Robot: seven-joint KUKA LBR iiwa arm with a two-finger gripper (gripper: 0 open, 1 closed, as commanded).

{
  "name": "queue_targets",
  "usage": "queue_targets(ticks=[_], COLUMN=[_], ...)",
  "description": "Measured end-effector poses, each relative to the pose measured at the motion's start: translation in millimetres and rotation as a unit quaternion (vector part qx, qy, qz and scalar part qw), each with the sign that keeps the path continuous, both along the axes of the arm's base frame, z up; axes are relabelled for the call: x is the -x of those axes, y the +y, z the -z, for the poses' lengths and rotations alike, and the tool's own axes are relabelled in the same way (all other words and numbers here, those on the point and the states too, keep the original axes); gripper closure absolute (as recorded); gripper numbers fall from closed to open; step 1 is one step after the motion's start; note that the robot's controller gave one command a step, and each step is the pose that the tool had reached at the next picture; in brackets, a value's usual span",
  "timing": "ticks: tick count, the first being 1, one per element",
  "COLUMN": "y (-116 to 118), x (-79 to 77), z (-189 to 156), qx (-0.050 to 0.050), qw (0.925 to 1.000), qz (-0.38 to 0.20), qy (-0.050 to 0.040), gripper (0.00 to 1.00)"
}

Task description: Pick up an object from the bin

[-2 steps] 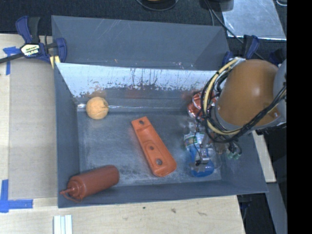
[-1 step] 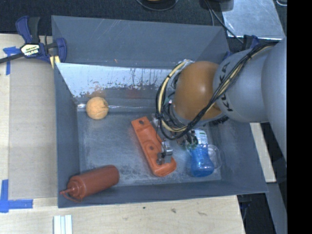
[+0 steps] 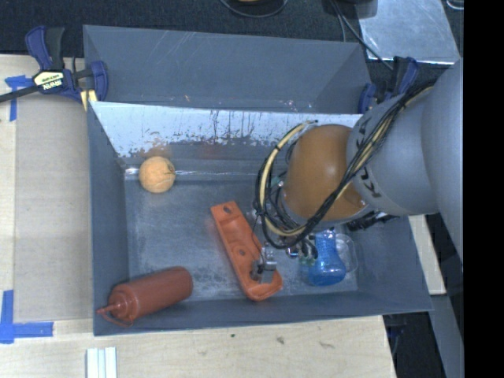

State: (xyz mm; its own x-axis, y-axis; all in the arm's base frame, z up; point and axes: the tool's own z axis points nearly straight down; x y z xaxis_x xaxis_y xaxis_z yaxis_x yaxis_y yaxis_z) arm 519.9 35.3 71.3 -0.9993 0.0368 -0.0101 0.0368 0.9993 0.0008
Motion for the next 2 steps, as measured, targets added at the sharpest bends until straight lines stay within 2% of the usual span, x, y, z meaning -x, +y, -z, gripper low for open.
queue_targets(ticks=[1, 2], y=[15.6, 15.7], x=[-15.9, -15.9], z=[-0.2, -0.2], qx=[-0.001, -0.001], qw=[0.9978, 0.9978], qz=[0.067, 0.066], qy=[0.0001, 0.0001], gripper=[1.0, 1.0])
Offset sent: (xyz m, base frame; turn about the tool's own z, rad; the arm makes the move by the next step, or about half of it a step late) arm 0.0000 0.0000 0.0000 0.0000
